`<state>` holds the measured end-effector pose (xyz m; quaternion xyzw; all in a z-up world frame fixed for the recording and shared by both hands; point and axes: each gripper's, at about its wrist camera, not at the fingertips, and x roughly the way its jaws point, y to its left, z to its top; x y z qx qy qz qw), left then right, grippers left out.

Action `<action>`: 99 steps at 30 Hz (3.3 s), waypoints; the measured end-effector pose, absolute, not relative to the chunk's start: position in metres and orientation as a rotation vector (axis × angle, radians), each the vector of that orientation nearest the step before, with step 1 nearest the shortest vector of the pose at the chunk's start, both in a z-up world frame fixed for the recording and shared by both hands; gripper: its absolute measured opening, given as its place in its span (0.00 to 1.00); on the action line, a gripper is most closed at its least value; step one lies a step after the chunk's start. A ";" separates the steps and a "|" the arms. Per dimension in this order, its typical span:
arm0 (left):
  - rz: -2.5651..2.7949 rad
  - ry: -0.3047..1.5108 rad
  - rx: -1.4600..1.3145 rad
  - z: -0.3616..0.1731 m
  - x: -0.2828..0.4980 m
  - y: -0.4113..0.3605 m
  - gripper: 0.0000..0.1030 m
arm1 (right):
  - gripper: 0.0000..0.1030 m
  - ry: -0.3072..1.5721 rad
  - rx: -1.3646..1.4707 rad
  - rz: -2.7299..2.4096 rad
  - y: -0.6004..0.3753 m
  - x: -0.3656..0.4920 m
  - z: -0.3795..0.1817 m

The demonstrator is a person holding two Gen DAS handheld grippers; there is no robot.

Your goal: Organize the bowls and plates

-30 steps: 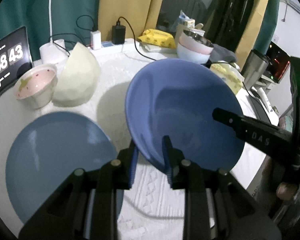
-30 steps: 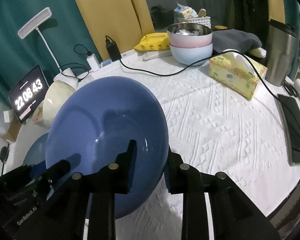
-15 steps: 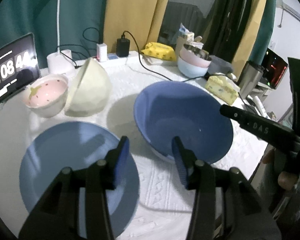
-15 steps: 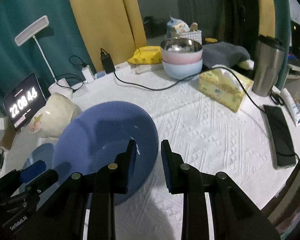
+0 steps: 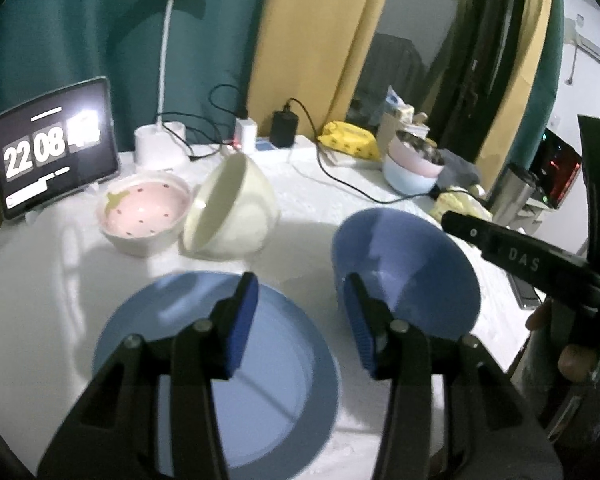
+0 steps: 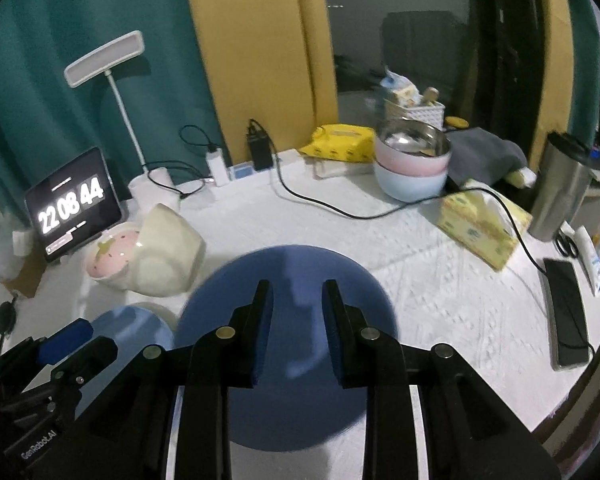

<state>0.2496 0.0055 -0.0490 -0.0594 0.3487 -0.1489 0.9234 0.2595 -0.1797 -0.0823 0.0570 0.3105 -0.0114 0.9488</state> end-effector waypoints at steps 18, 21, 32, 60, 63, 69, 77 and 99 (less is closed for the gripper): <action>-0.238 0.686 -0.157 -0.045 0.272 0.065 0.45 | 0.27 0.639 0.031 0.060 -0.102 0.301 -0.067; -0.231 0.686 -0.159 -0.046 0.277 0.071 0.45 | 0.27 0.644 0.019 0.074 -0.092 0.308 -0.066; -0.194 0.672 -0.122 -0.043 0.296 0.092 0.45 | 0.42 0.693 0.008 0.152 -0.063 0.351 -0.074; -0.351 0.804 -0.008 -0.062 0.393 0.056 0.45 | 0.45 0.875 0.195 -0.026 -0.117 0.403 -0.124; -0.371 0.837 -0.005 -0.066 0.403 0.046 0.45 | 0.48 0.882 0.194 -0.037 -0.116 0.406 -0.125; -0.357 0.930 0.004 -0.085 0.422 0.036 0.45 | 0.52 0.975 0.128 -0.107 -0.108 0.424 -0.134; -0.370 0.948 0.002 -0.092 0.437 0.041 0.32 | 0.52 0.962 0.134 -0.069 -0.104 0.422 -0.138; -0.388 0.923 0.098 -0.103 0.426 0.021 0.20 | 0.18 0.917 0.026 -0.070 -0.104 0.410 -0.136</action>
